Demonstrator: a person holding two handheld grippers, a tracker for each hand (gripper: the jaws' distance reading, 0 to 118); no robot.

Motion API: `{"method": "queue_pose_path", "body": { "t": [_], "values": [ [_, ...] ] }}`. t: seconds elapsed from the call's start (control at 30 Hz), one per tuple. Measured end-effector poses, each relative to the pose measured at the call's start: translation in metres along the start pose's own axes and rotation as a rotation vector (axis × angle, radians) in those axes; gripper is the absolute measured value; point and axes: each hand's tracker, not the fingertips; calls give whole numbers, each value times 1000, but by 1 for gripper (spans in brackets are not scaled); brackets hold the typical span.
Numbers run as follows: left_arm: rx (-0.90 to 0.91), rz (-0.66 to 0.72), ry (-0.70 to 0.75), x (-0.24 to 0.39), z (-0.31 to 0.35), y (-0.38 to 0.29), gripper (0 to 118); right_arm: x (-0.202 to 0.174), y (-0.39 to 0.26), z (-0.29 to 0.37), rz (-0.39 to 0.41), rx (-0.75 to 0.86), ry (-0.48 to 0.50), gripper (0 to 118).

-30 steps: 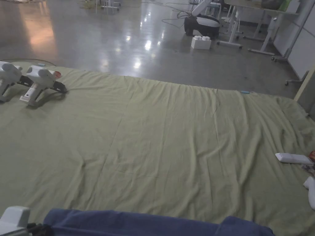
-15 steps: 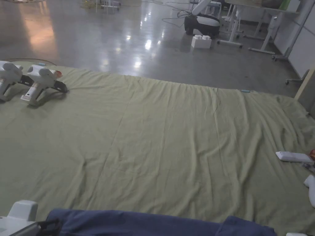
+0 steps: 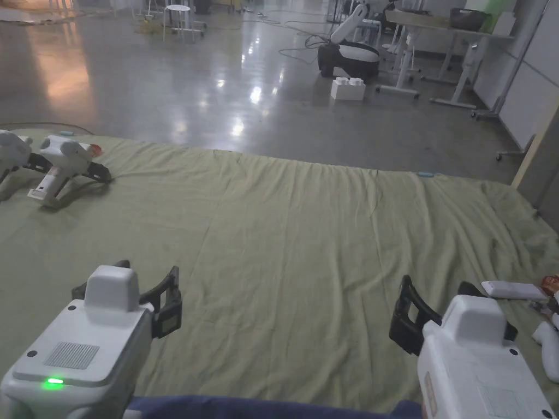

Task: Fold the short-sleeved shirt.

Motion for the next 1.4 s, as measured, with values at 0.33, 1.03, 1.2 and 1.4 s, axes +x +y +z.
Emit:
{"method": "queue_pose_path", "body": {
  "t": [0.33, 1.03, 1.2, 1.4],
  "values": [
    [91, 38, 67, 12, 13, 16, 0, -15, 6, -7, -49, 54, -8, 0],
    [-630, 510, -266, -192, -1, -134, 1, -15, -27, -15, 32, -132, 108, 0],
    [-705, 727, -333, -215, -7, -161, 67, -19, -33, -13, 42, -164, 123, 0],
    [-719, 894, -482, -241, -20, -204, 93, -19, -38, -11, 62, -185, 124, 0]
  ]
}}
